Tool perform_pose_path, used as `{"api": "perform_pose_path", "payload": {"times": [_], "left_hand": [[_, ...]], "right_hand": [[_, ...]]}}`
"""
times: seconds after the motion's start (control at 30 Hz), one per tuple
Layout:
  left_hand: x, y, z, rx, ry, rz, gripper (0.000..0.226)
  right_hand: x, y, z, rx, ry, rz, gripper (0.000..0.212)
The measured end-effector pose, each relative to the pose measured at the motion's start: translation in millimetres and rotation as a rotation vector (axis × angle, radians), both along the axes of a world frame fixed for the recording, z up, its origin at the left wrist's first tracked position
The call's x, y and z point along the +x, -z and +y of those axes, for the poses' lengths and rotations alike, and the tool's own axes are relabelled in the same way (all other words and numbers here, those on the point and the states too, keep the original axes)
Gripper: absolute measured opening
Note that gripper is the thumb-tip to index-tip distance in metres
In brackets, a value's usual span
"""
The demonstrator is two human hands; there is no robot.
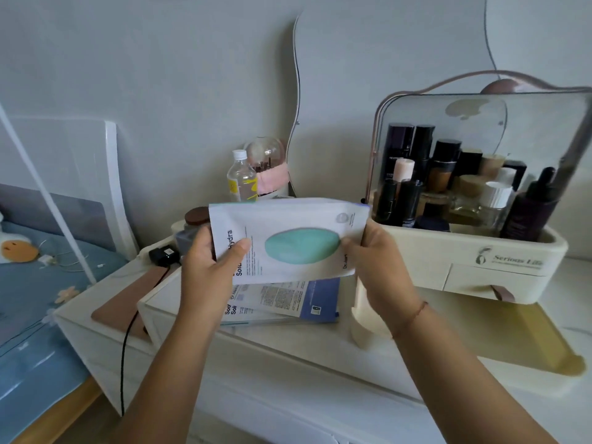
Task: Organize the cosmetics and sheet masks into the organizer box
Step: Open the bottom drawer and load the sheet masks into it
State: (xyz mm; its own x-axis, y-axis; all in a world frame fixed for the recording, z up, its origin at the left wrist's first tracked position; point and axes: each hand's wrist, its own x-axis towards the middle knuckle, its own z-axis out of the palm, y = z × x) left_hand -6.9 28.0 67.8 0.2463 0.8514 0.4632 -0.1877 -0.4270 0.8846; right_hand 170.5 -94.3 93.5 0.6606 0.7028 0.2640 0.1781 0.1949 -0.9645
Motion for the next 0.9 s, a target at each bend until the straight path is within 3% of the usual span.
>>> {"api": "perform_pose_path", "payload": {"times": [0.17, 0.3, 0.4, 0.5, 0.57, 0.73, 0.9], "left_hand": [[33, -29, -56, 0.165, 0.084, 0.034, 0.015], [76, -20, -101, 0.235, 0.068, 0.198, 0.014], [106, -9, -121, 0.188, 0.081, 0.477, 0.018], [126, 1, -129, 0.159, 0.151, 0.748, 0.035], [133, 2, -129, 0.169, 0.172, 0.851, 0.033], [134, 1, -125, 0.125, 0.189, 0.890, 0.022], [126, 8, -124, 0.249, 0.162, 0.939, 0.020]], "right_hand": [[22, -9, -84, 0.022, 0.150, -0.230, 0.032], [47, -2, -144, -0.162, 0.353, -0.367, 0.014], [68, 5, -170, -0.338, 0.483, -0.355, 0.017], [85, 17, -184, -0.552, 0.481, -0.231, 0.026], [89, 24, -188, -0.661, 0.474, -0.239, 0.033], [90, 30, -188, -0.763, 0.518, -0.429, 0.027], [90, 24, -187, -0.912, 0.411, -0.576, 0.022]]}}
